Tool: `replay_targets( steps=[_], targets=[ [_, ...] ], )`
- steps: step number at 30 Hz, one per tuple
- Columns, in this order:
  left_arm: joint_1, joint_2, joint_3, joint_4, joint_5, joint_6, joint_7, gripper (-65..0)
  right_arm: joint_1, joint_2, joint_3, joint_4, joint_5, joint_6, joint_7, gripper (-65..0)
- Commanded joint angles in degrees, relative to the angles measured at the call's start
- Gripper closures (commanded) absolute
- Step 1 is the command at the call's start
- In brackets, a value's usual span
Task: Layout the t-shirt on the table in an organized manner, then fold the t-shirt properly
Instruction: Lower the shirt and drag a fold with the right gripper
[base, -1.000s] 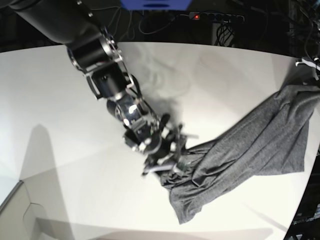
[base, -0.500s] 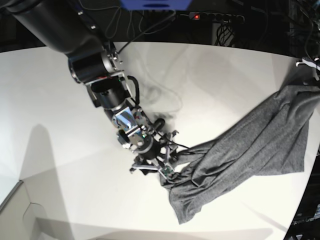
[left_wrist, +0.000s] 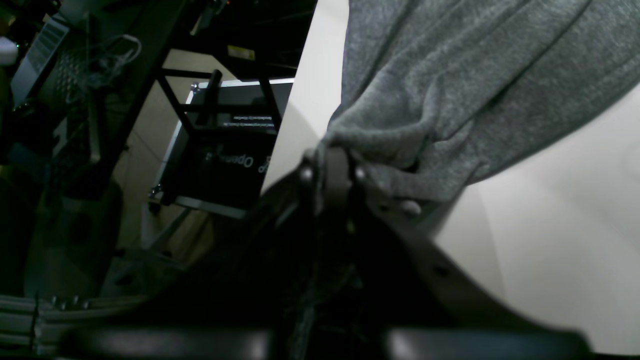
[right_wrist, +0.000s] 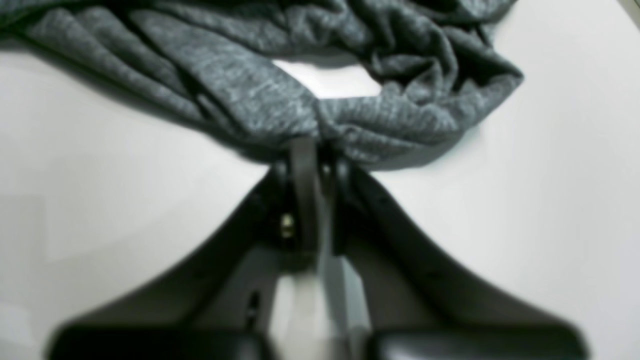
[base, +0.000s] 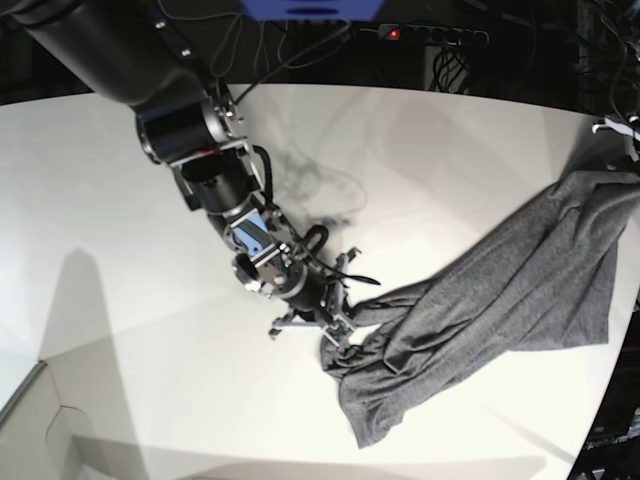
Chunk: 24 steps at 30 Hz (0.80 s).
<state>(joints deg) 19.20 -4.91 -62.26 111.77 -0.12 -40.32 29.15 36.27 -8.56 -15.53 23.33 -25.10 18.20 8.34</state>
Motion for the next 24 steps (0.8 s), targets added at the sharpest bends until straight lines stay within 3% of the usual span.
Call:
replay_targets(
  steps=[1, 6, 13, 17, 24],
  targets=[
    [0.1, -0.94, -0.29, 1.07, -0.63, 0.45, -1.5, 0.0, 1.84, -0.44, 0.01, 0.71, 0.44, 0.22, 1.55, 0.0],
    [0.1, -0.94, -0.29, 1.07, -0.63, 0.45, -1.5, 0.0, 1.66, -0.44, 0.36, 1.06, 1.76, 0.22, 1.2, 0.0],
    [-0.17, -1.03, -0.2, 1.07, -0.71, 0.45, -1.59, 0.0, 0.43, -0.44, 0.28, 3.26, 14.42, 0.13, -2.84, 0.0],
    [-0.26, -1.03, -0.11, 1.07, -0.71, 0.45, -1.59, 0.0, -8.89, 3.68, 0.28, 20.23, 16.8, 0.13, -7.5, 0.0],
    [-4.83, -1.03, 0.15, 1.6, -0.71, 0.36, -1.06, 0.0, -21.9, 7.28, 0.28, 43.88, 16.8, 0.13, -12.69, 0.0]
  ],
)
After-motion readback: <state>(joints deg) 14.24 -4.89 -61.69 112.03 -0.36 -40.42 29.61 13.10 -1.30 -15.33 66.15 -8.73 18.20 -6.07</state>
